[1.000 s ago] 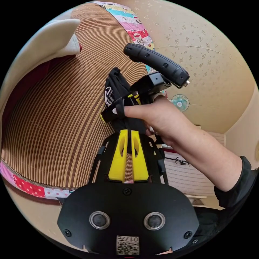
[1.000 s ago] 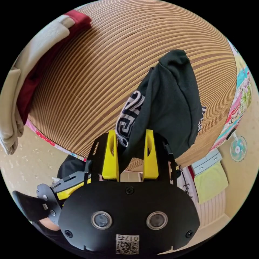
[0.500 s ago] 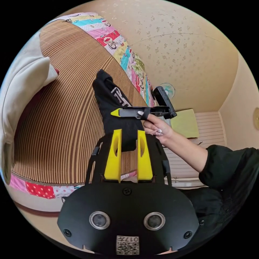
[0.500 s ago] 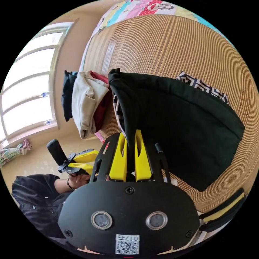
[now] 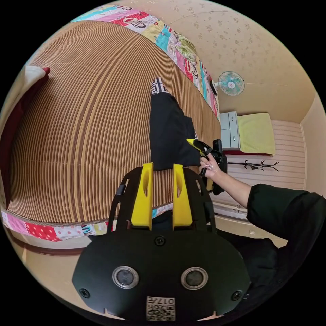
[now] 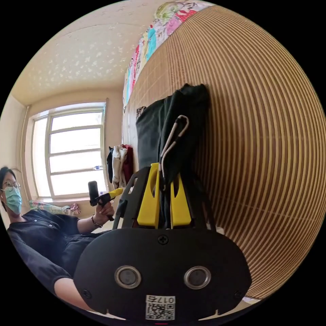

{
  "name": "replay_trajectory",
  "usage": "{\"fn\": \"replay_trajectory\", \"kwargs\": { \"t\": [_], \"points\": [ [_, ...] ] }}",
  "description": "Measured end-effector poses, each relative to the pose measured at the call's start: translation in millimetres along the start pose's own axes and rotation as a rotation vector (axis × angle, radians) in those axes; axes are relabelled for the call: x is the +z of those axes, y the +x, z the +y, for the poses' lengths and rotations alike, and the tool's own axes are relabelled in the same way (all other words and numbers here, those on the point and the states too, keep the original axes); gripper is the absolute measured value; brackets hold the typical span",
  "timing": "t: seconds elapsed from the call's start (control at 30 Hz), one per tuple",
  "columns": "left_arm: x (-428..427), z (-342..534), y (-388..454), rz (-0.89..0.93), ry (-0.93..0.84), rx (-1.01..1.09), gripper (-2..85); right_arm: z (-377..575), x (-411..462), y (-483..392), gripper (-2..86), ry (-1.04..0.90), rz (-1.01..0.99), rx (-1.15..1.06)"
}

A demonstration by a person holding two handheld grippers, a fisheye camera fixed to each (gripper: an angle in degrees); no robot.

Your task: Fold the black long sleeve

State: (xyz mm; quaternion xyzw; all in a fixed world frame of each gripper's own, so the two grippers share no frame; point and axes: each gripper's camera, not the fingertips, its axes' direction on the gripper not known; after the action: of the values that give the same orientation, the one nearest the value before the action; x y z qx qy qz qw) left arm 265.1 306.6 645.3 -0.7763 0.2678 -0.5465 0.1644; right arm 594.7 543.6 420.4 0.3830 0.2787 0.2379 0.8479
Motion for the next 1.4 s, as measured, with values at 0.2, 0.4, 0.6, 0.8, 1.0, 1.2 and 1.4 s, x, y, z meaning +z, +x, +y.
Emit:
{"fn": "replay_trajectory", "kwargs": {
  "t": [0.2,0.4,0.6,0.8,1.0,1.2,1.4],
  "points": [
    [54,-49,-16,-0.027,-0.053,-0.052,12.2,2,-51,-50,6.9,0.036,-0.165,0.077],
    [104,-92,-38,-0.097,-0.196,-0.055,14.4,16,-107,-154,9.3,0.034,-0.127,0.091],
    [114,-109,-62,-0.184,-0.192,-0.101,10.7,72,-153,-248,11.4,0.139,-0.229,0.189],
    [126,-111,-87,0.024,-0.325,-0.159,4.1,106,-128,-351,13.8,0.13,-0.376,0.297],
    [119,-89,-90,0.26,-0.316,-0.229,3.8,105,-94,-446,19.3,0.216,-0.548,0.432],
    [111,-62,-77,0.352,-0.378,-0.222,3.8,87,-83,-541,21.4,0.382,-0.694,0.474],
    [106,-45,-67,0.314,-0.449,-0.16,3.9,51,-66,-644,11.0,0.38,-0.691,0.45]
  ]
}}
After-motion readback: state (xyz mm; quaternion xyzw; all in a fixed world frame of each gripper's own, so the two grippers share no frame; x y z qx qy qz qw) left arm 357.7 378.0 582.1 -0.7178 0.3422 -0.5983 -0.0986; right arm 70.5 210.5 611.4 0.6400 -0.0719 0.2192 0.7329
